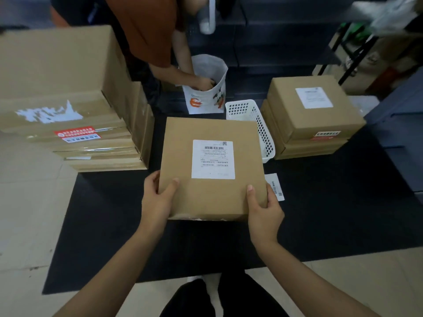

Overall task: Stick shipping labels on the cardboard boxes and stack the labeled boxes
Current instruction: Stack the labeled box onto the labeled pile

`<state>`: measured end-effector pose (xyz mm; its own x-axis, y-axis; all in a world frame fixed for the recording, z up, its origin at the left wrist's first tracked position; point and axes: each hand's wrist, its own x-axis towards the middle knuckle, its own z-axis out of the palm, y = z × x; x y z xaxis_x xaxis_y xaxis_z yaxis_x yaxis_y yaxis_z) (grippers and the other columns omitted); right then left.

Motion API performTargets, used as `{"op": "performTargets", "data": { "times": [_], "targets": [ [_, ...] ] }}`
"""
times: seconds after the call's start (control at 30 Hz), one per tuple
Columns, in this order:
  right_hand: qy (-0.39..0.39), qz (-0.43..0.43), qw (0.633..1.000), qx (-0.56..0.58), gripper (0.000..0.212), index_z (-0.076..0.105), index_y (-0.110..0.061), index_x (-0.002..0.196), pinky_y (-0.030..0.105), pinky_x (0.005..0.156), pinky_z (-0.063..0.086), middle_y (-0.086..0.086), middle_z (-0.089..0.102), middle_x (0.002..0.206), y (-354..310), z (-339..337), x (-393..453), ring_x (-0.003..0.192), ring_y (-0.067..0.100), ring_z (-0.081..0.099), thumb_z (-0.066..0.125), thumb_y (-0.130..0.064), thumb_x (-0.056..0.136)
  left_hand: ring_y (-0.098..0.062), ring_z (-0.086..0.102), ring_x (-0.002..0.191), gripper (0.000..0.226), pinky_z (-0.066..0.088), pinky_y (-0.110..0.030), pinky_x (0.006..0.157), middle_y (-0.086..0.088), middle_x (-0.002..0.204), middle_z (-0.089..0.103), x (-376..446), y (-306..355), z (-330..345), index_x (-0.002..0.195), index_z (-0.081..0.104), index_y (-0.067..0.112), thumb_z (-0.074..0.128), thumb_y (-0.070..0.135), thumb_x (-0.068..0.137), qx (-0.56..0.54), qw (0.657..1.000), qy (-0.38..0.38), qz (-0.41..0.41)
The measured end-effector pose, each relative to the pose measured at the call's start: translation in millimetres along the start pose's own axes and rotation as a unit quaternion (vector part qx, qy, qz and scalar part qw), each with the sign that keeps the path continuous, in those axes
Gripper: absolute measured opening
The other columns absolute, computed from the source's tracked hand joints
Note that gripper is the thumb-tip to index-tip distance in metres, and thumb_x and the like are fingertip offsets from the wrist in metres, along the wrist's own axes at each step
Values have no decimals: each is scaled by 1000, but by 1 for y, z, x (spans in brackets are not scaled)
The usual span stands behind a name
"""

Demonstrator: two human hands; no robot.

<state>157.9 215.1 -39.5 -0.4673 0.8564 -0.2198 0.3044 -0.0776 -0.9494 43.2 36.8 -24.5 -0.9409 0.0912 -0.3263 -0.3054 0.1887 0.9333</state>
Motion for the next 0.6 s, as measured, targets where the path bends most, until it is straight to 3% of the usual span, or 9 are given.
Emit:
{"op": "performTargets", "data": {
  "times": [0.1,0.23,0.47,0.6],
  "targets": [
    [15,-14,1000,24,46,58,-25,129,12,81,46,-13,64,109,-20,-13,20,98,0,60,68,-37,86,-9,56,107,52,48,-33,90,9,123,55,4,25,24,132,41,28,66,35,87,-6,1000,-7,19],
    [19,-32,998,49,47,56,-28,130,13,81,49,-23,61,105,-43,-37,55,93,-10,58,69,-37,86,-4,57,103,48,46,-26,81,9,121,57,8,50,67,129,44,28,66,34,87,-20,999,7,38],
    [3,-71,995,68,38,56,-38,121,3,71,45,-29,61,100,-86,-105,156,90,-21,56,69,-38,85,-9,60,103,45,47,-25,77,8,120,59,10,107,181,127,47,25,66,31,87,-56,996,30,64],
    [-6,-86,995,58,46,54,-28,130,4,74,41,-32,55,99,-113,-142,233,88,-21,53,67,-38,87,-6,61,100,46,48,-24,76,8,117,61,19,140,258,128,49,22,67,30,87,-78,994,32,65]
  ]
}}
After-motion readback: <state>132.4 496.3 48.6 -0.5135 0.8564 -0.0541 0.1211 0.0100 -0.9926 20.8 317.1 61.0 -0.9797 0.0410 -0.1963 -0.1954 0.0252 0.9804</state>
